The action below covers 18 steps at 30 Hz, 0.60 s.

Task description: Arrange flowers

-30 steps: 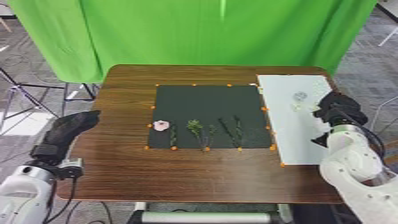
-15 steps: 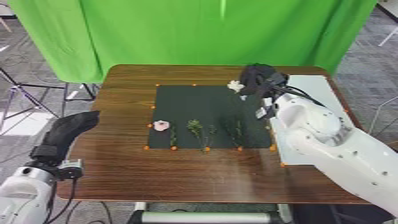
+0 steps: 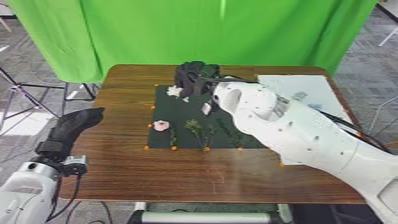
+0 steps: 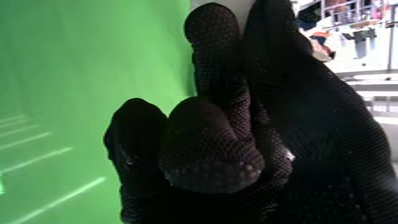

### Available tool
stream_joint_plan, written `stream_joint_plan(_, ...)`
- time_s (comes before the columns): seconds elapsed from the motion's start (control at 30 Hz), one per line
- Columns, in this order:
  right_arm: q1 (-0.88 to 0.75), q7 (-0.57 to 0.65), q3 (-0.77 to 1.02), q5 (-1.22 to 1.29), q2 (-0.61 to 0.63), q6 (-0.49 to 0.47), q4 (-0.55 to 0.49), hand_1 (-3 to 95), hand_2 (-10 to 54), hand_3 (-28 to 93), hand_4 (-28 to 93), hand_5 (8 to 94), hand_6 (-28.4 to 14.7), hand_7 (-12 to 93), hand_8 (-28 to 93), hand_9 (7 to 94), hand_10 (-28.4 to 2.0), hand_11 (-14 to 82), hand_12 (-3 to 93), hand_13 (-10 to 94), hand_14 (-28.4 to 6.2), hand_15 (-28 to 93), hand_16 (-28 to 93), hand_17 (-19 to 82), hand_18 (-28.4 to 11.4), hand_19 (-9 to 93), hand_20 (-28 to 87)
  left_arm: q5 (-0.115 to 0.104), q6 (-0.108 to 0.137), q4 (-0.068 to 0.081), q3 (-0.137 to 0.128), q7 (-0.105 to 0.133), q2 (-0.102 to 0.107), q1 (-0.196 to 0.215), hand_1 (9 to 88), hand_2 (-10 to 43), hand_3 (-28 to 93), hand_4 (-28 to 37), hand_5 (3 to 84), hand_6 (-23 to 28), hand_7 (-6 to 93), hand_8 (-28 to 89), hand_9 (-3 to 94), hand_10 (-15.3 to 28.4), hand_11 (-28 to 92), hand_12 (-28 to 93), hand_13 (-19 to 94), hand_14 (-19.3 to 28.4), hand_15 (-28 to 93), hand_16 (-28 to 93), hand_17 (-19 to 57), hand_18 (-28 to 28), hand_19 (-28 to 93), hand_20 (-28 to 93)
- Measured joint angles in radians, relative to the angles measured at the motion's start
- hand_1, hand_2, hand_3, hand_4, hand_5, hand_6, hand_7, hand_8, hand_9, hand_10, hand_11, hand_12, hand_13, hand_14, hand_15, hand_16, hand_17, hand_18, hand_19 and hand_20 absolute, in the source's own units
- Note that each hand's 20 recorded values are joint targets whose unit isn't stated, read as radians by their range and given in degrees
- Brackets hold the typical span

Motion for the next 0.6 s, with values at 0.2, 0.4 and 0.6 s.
stream_joint_plan(0.2,0.003,-0.025,-0.028,-0.077,-0.054,0.000,0.064,67.4,-9.5,52,-19,74.4,1.2,26,18,89.0,-8.1,7.6,43.8,91,1.2,63,34,61,-12.3,93,57,-0.005,0.004,0.001,0.000,0.004,-0.006,-0.004,22.5,16.0,57,-28.2,45.6,3.5,11.5,-7,41.7,14.2,16,8,33,17.7,10,0,2.7,9.1,4,12)
stream_joint_plan(0.4,-0.012,-0.064,-0.043,-0.153,-0.089,0.012,0.102,66.6,-9.5,53,-19,74.0,1.5,27,17,89.0,-8.0,7.5,43.7,91,1.1,63,34,60,-12.5,93,57,-0.015,0.068,0.006,0.033,0.008,-0.011,-0.028,27.2,31.7,53,-28.3,47.1,3.7,13.1,-8,44.0,14.4,18,7,34,17.5,12,-1,3.7,8.8,5,12)
stream_joint_plan(0.6,-0.043,-0.077,-0.043,-0.215,-0.125,0.023,0.128,66.1,-9.5,54,-19,73.8,1.6,27,17,89.0,-7.5,7.5,43.5,91,1.1,63,34,60,-12.5,93,57,-0.038,0.144,0.009,0.071,0.032,-0.012,-0.042,29.7,31.1,68,-13.1,34.1,7.0,15.5,-9,41.2,14.1,20,6,35,15.4,12,-3,10.2,8.3,9,13)
